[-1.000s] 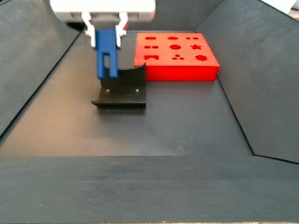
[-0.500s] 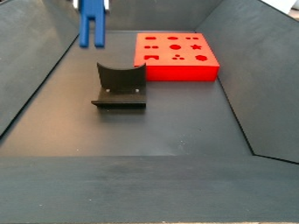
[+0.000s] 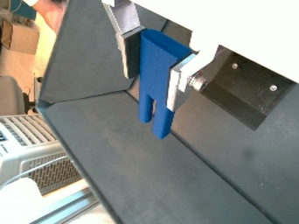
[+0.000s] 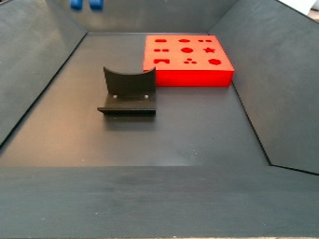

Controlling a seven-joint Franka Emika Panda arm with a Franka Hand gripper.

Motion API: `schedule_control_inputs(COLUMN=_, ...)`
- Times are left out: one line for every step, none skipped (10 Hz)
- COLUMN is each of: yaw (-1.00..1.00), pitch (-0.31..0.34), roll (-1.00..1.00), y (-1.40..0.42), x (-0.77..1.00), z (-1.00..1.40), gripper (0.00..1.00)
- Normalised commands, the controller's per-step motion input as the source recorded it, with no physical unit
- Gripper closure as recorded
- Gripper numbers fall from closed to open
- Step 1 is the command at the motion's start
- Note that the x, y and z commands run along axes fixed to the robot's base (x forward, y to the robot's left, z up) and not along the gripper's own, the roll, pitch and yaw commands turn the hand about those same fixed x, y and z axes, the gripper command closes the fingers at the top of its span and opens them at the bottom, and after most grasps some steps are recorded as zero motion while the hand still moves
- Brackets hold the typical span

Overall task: Pick up the square-circle object. Move up. Rotate the square-circle object. Place the square-circle object on the fixture. Regrasp the square-circle object. Move to above the board. Insert the square-circle object.
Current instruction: Move to above the board.

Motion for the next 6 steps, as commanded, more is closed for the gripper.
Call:
schedule_control_inputs(yaw=0.08, pitch=0.157, roll=-0.05, y=0.0, x=0.03, z=0.21, gripper=1.0)
schedule_control_inputs(yaw=-0.09, pitch=0.055, roll=-1.0, y=-1.0, x=-0.54, z=0.12, gripper=1.0)
schedule_control_inputs(yaw=-0.09, pitch=0.048, roll=-1.0, y=-1.0, x=-0.54, z=0.12, gripper=1.0)
schedule_control_inputs(yaw=-0.09, pitch=0.033, roll=-1.0, y=-1.0, x=-0.57, z=0.13, gripper=1.0)
schedule_control_inputs(yaw=-0.08, pitch=0.027, roll=-1.0, y=-1.0, x=-0.58, z=0.12, gripper=1.0)
schedule_control_inputs(yaw=-0.08, pitch=0.031, roll=-1.0, y=-1.0, x=-0.58, z=0.12, gripper=1.0)
